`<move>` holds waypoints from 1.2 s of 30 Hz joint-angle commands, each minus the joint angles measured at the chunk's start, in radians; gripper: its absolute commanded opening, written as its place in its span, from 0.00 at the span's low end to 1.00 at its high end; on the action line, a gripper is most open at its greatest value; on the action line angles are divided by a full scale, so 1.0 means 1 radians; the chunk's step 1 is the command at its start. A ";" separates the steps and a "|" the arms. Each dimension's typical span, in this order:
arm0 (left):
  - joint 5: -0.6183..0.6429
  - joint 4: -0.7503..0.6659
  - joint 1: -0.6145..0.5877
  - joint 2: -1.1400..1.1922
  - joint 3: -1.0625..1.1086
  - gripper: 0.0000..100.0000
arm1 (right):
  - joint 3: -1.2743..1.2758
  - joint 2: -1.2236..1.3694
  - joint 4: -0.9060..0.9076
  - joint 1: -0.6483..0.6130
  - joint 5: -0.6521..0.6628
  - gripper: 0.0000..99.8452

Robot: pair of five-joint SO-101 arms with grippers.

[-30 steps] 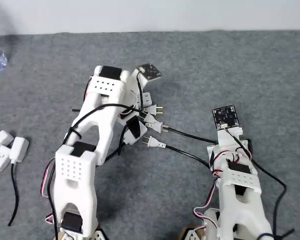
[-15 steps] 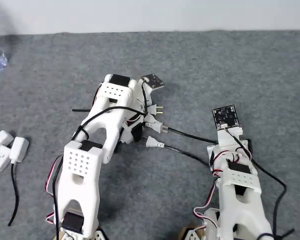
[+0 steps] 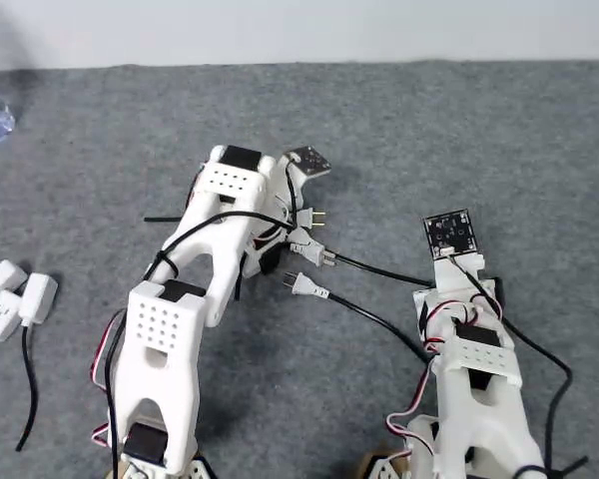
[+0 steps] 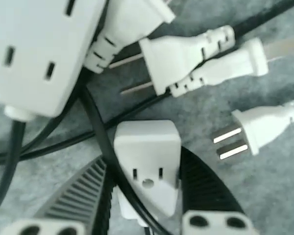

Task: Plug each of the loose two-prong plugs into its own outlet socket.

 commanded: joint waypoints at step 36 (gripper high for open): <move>-0.331 0.133 -0.308 -0.807 0.582 0.08 | -0.006 0.001 -0.025 -0.010 0.011 0.31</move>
